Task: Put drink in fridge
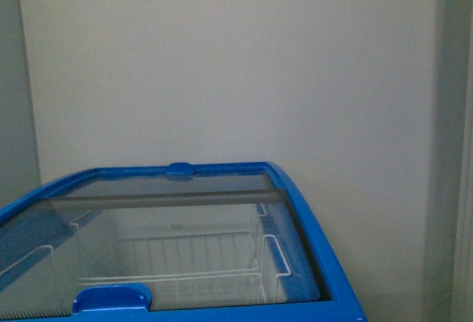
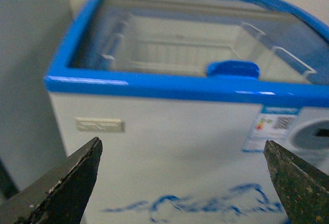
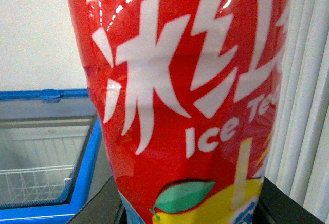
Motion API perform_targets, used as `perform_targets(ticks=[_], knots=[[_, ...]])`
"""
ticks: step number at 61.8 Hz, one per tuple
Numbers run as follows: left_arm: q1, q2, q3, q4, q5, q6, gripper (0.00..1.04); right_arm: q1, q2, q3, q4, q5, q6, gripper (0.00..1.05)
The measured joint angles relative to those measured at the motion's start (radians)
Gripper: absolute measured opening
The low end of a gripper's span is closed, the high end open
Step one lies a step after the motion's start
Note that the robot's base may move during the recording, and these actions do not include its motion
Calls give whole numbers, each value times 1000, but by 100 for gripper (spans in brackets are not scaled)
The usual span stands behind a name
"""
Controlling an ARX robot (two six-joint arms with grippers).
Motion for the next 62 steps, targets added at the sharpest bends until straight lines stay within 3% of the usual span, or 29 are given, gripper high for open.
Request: perform_targets(ticks=[4, 14, 20, 23, 38, 49, 62], knots=[[60, 198, 46, 125, 166, -10, 97, 0, 0, 0, 0, -3, 0, 39], [129, 578, 214, 343, 419, 132, 97, 1, 0, 0, 0, 0, 0, 39], [134, 779, 344, 367, 512, 264, 97, 0, 0, 0, 0, -1, 0, 39], [129, 923, 450, 319, 575, 414, 97, 0, 0, 0, 0, -2, 0, 39], [79, 1244, 734, 52, 665, 925, 97, 0, 0, 0, 0, -1, 0, 39], [41, 1362, 849, -60, 639, 1123, 97, 0, 0, 0, 0, -1, 0, 39], [5, 1498, 953, -17, 583, 1227, 97, 0, 0, 0, 0, -1, 0, 39]])
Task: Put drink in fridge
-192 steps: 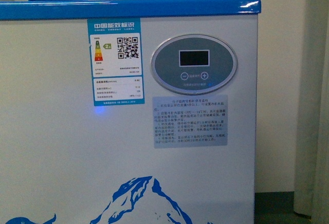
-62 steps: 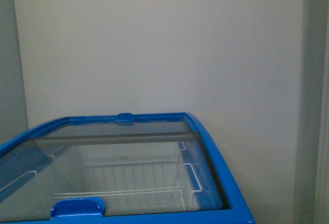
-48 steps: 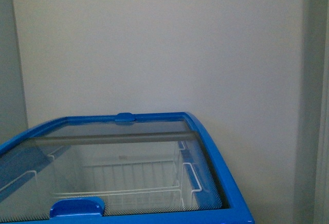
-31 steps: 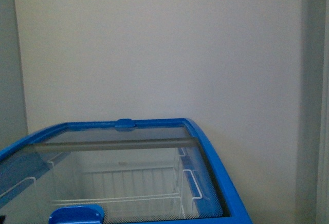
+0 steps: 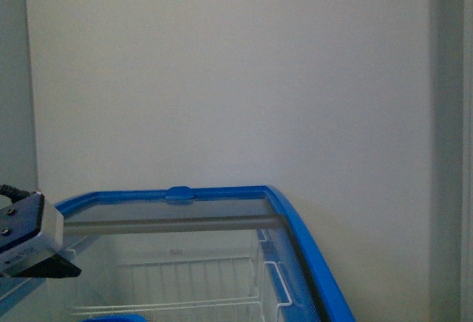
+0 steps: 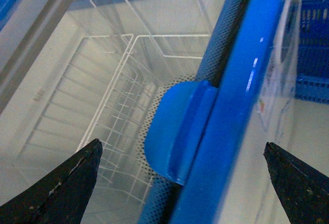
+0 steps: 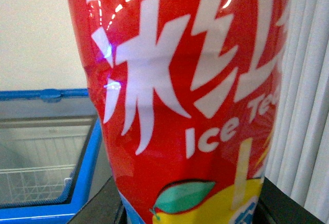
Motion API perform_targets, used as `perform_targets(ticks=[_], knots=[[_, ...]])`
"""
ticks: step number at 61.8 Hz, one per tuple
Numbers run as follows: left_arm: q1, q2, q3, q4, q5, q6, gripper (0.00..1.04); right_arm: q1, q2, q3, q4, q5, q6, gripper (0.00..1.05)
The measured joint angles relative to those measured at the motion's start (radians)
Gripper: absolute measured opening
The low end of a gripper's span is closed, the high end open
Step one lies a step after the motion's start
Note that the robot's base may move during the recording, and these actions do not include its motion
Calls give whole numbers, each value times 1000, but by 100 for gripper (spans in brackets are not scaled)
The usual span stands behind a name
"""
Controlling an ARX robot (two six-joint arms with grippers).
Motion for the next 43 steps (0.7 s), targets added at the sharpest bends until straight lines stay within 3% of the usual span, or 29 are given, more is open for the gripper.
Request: perform_targets(ticks=[16, 34, 43], knots=[[-47, 134, 147, 0, -73, 52, 97, 0, 0, 0, 0, 0, 0, 39], [-53, 242, 266, -33, -88, 75, 97, 0, 0, 0, 0, 0, 0, 39], [-53, 309, 361, 38, -116, 85, 97, 0, 0, 0, 0, 0, 0, 39]])
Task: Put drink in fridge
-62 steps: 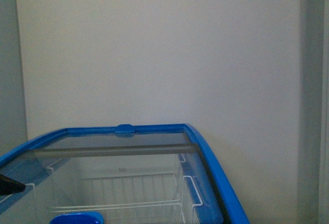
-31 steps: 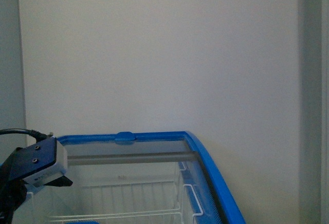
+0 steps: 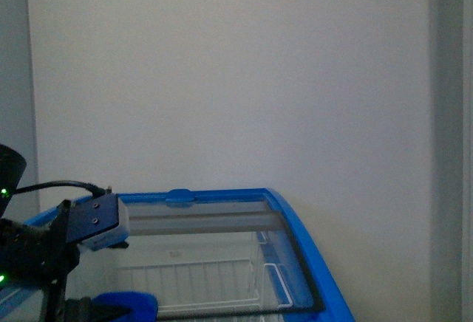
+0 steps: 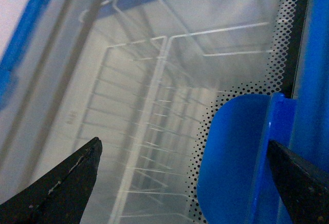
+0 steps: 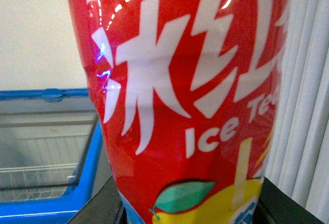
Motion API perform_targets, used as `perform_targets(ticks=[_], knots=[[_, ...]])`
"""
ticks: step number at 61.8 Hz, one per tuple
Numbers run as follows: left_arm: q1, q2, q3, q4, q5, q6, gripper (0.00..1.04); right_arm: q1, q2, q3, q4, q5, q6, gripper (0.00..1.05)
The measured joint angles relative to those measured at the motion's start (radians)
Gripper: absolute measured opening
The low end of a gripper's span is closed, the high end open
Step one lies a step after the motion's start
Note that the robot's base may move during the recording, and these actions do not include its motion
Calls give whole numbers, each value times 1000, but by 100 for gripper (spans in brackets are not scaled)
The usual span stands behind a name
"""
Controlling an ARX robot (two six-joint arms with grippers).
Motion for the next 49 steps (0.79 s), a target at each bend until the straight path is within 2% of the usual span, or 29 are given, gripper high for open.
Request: perform_targets(ticks=[6, 13, 21, 27, 31, 35, 41, 49], knots=[[-1, 80, 119, 100, -83, 38, 97, 0, 0, 0, 0, 1, 0, 39], [-3, 177, 227, 287, -176, 32, 97, 0, 0, 0, 0, 1, 0, 39], [-7, 261, 365, 580, -363, -58, 97, 0, 0, 0, 0, -2, 0, 39], [-10, 243, 381, 698, -453, -166, 97, 0, 0, 0, 0, 1, 0, 39], [-16, 200, 352, 698, -514, -277, 97, 0, 0, 0, 0, 1, 0, 39], [-19, 113, 261, 640, -565, -475, 97, 0, 0, 0, 0, 0, 0, 39], [-17, -63, 66, 533, -555, -828, 97, 0, 0, 0, 0, 1, 0, 39], [5, -392, -266, 423, -520, -1136, 97, 0, 0, 0, 0, 0, 0, 39]])
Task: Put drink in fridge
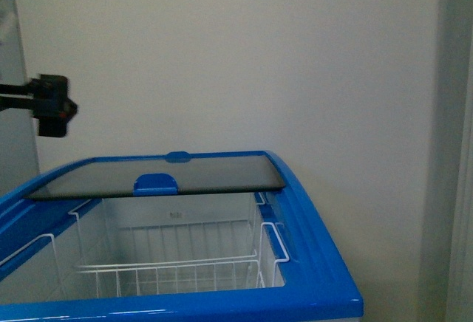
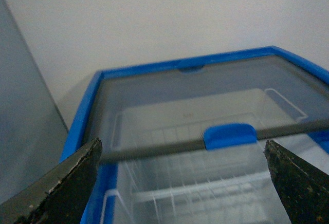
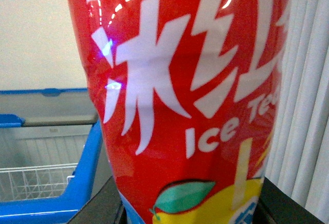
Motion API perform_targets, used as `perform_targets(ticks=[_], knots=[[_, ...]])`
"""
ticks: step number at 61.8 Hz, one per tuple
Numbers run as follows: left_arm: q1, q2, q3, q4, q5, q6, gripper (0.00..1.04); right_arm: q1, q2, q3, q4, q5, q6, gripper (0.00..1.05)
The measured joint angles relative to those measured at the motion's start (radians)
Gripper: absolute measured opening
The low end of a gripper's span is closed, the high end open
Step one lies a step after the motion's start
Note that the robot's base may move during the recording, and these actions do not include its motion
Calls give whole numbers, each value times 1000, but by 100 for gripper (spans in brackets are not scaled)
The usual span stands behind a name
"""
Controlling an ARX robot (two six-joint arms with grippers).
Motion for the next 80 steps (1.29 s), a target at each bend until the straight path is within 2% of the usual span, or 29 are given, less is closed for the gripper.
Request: perform_targets(ticks=[8, 14, 18, 21, 25, 28, 31, 34, 37, 41, 50, 58, 62, 68, 80], knots=[[53, -341, -288, -158, 38, -123, 97, 0, 0, 0, 0, 1, 0, 39], [138, -718, -559, -374, 76, -195, 97, 0, 0, 0, 0, -2, 0, 39], [177, -853, -625, -475, 87, -218, 97, 0, 0, 0, 0, -2, 0, 39], [225, -1043, -726, -446, 117, -177, 86, 0, 0, 0, 0, 0, 0, 39], [225, -1205, -793, -472, 107, -138, 76, 0, 0, 0, 0, -1, -1, 39], [201, -1305, -837, -473, 84, -117, 65, -51, 26, 52, -134, -151, -58, 39], [176, -1345, -863, -468, 60, -106, 55, -112, 97, 161, -364, -364, -158, 39], [154, -1360, -888, -467, 34, -101, 46, -104, 197, 241, -479, -508, -286, 39], [76, -1377, -914, -467, -74, -98, 35, -60, 315, 305, -485, -568, -410, 39], [5, -1398, -938, -460, -105, -94, 21, -6, 478, 413, -473, -539, -568, 39], [-5, -1419, -967, -450, -118, -94, 3, 72, 737, 606, -494, -449, -842, 39], [-7, -1435, -989, -446, -119, -90, 3, 155, 977, 805, -583, -344, -1036, 39], [-8, -1446, -1002, -441, -119, -90, 3, 226, 1131, 969, -679, -299, -1108, 39], [-8, -1459, -1020, -438, -119, -90, 3, 330, 1337, 1199, -740, -242, -1145, 39], [-8, -1474, -1038, -435, -119, -90, 3, 418, 1551, 1424, -737, -189, -1149, 39]])
